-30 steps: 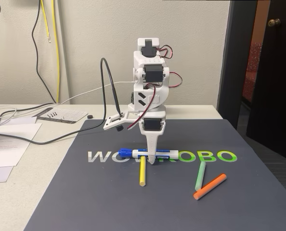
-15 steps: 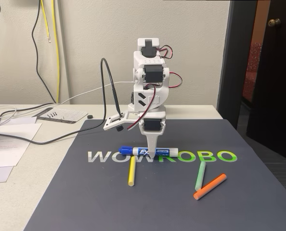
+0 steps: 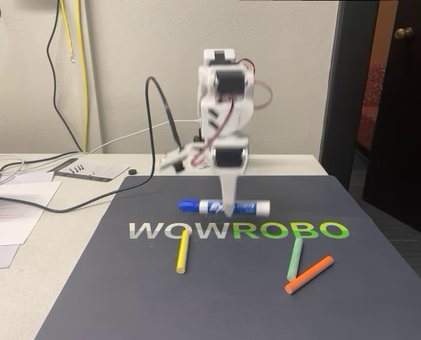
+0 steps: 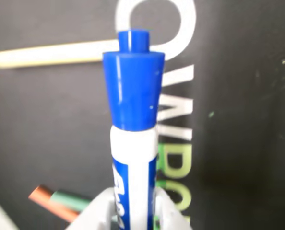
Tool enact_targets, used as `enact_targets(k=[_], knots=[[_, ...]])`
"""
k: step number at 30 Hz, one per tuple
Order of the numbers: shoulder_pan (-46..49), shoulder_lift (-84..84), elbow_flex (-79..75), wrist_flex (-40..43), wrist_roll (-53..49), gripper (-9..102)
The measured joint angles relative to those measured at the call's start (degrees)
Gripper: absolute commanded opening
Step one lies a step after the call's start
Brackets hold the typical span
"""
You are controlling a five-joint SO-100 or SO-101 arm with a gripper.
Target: Pick up the blue marker.
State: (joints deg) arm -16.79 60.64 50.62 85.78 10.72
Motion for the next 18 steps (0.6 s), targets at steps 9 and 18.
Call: enact_targets(k=[9, 18], knots=[[-0.18, 16.35, 0.0, 1.41, 0.18, 0], [-2.29, 28.92, 0.0, 1.76, -6.77, 0]])
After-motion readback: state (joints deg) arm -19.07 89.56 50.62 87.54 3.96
